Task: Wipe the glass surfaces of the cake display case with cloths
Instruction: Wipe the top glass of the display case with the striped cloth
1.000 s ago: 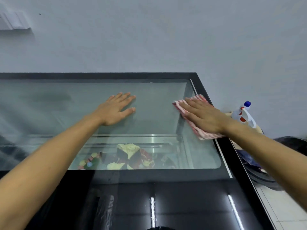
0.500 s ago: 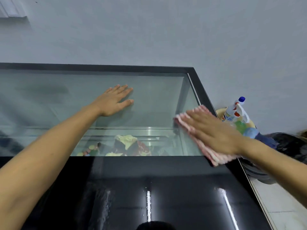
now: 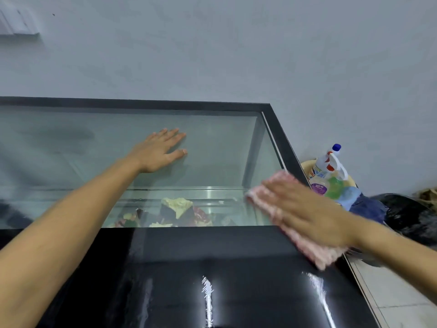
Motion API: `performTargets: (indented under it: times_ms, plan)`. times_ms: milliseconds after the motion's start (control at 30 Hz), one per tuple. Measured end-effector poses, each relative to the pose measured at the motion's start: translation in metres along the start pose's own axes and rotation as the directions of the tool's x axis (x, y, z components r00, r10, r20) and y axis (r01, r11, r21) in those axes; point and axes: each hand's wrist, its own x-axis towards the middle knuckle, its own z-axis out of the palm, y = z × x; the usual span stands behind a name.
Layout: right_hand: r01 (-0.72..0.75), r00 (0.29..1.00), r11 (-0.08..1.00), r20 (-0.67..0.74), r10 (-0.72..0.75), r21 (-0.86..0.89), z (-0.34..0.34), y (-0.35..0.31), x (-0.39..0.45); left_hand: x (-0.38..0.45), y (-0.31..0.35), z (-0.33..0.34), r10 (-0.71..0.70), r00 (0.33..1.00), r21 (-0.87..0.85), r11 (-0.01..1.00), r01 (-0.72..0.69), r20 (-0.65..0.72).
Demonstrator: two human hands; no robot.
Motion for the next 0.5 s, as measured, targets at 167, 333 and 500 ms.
performTargets:
  times_ms: [167, 333, 500]
  plan:
    - [-0.236, 0.971, 0.972, -0.058, 0.234, -0.026, 0.005, 0.041, 0.104, 0.003, -0.003, 0.0, 0.012, 1.0, 0.001, 1.0, -0.012, 0.002]
    - [0.027, 0.998, 1.0, -0.056, -0.028, -0.012, 0.02, -0.088, 0.126, 0.001, -0.004, -0.001, 0.027, 1.0, -0.002, 1.0, -0.027, 0.004]
    - [0.261, 0.965, 0.964, 0.025, -0.262, 0.059, 0.013, -0.079, 0.03, 0.0, -0.004, -0.001, 0.026, 0.999, 0.002, 1.0, -0.026, 0.019]
